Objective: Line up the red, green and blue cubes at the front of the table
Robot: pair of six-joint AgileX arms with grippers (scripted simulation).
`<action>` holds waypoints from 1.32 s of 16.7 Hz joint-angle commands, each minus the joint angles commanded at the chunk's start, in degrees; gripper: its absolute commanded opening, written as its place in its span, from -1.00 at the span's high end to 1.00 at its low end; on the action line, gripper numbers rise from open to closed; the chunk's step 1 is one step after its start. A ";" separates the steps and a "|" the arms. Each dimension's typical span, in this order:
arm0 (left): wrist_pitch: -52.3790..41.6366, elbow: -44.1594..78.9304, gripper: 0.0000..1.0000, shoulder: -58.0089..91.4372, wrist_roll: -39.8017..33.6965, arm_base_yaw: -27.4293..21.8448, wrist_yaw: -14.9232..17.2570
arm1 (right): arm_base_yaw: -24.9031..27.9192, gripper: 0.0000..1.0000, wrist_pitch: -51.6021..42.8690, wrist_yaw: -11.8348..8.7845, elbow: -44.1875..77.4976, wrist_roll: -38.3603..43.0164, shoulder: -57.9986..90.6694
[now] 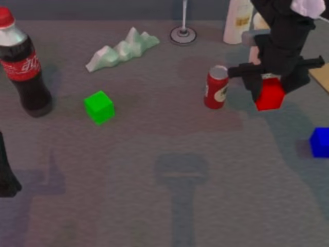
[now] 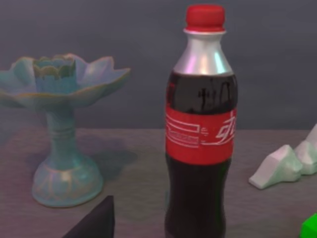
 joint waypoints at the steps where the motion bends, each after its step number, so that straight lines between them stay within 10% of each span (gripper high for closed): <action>1: 0.00 0.00 -1.00 0.00 0.00 0.00 0.00 | 0.12 1.00 -0.02 0.00 0.03 0.13 0.01; 16: 0.00 0.00 -1.00 0.00 0.00 0.00 0.00 | 38.49 1.00 -4.88 0.93 3.60 46.46 -0.07; 22: 0.00 0.00 -1.00 0.00 0.00 0.00 0.00 | 42.37 1.00 -4.96 1.14 3.65 50.42 -0.78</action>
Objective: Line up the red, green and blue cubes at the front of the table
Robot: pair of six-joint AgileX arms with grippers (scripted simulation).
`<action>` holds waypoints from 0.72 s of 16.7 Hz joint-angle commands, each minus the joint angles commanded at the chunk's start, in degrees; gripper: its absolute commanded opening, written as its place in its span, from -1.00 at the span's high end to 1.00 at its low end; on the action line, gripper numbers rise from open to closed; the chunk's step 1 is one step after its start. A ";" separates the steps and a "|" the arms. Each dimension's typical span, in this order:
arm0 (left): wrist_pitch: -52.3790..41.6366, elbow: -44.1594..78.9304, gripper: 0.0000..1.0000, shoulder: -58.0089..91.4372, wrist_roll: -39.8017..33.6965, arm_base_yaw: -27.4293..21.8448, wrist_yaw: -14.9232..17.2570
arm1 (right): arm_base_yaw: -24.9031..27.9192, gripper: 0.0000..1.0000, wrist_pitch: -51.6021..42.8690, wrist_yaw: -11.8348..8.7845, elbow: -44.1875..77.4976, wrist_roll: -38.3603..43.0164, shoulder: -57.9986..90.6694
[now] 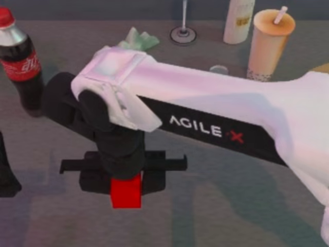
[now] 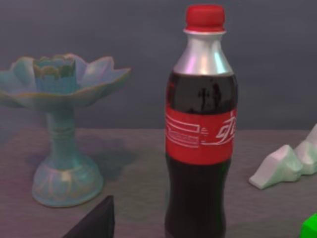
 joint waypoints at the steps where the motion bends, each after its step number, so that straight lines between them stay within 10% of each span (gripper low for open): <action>1: 0.00 0.00 -1.00 0.00 0.00 0.00 0.00 | -0.17 1.00 0.08 -0.10 -0.06 0.03 0.23; 12: 0.00 0.00 -1.00 0.00 0.00 0.00 0.00 | 0.14 1.00 14.27 0.03 -11.80 0.17 2.47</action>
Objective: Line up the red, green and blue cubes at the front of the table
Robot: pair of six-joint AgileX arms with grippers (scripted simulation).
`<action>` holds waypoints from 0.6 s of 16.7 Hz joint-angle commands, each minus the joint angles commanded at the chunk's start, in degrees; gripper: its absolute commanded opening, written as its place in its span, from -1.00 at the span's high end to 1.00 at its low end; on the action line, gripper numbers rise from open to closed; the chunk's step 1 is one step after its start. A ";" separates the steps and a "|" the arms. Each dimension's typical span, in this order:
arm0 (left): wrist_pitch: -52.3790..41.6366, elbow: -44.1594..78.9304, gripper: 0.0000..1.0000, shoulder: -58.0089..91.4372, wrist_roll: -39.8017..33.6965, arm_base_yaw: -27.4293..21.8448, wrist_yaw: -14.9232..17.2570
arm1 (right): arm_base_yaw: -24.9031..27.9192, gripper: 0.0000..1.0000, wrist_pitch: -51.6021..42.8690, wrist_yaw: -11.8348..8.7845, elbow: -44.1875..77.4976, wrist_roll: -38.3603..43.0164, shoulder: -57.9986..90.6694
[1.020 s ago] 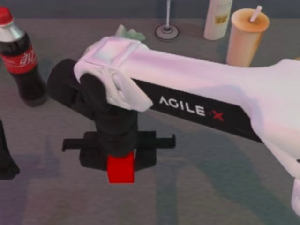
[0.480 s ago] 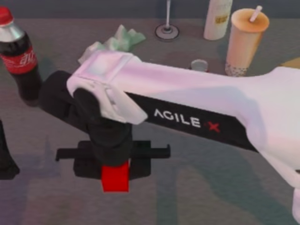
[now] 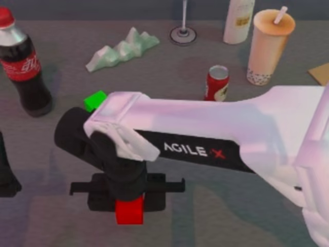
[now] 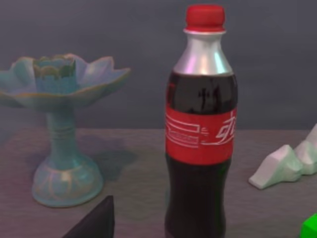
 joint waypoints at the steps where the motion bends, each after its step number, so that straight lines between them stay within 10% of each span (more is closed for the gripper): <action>1: 0.00 0.00 -1.00 0.00 0.00 0.00 0.00 | 0.00 1.00 0.00 0.00 0.00 0.00 0.00; 10: 0.00 0.00 -1.00 0.00 0.00 0.00 0.00 | 0.00 -0.21 0.00 0.00 0.00 0.00 0.00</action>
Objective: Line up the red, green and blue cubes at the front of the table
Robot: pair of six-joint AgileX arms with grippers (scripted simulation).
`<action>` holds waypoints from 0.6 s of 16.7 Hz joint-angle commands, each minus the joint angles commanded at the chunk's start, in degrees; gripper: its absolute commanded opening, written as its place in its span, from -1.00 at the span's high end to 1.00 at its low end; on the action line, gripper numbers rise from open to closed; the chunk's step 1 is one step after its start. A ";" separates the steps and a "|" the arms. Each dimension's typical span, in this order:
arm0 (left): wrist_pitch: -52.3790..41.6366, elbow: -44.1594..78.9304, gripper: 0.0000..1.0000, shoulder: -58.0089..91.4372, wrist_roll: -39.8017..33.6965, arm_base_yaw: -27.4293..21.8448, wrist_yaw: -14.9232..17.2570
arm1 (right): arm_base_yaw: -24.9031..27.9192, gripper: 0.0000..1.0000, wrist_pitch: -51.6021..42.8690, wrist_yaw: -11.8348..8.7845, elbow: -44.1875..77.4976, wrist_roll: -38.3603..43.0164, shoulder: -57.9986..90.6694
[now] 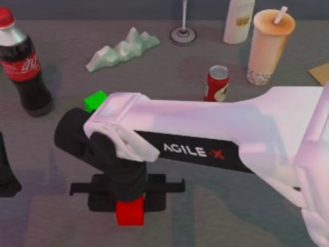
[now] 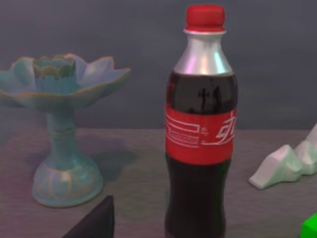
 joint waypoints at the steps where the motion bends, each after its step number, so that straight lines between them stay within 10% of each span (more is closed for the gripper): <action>1: 0.00 0.00 -1.00 0.00 0.00 0.00 0.00 | 0.00 -0.36 0.00 0.00 0.00 0.00 0.00; 5: 0.00 0.00 -1.00 0.00 0.00 0.00 0.00 | 0.00 -0.96 0.00 0.00 0.00 0.00 0.00; 10: 0.00 0.00 -1.00 0.00 0.00 0.00 0.00 | 0.00 -1.00 0.00 0.00 0.00 0.00 0.00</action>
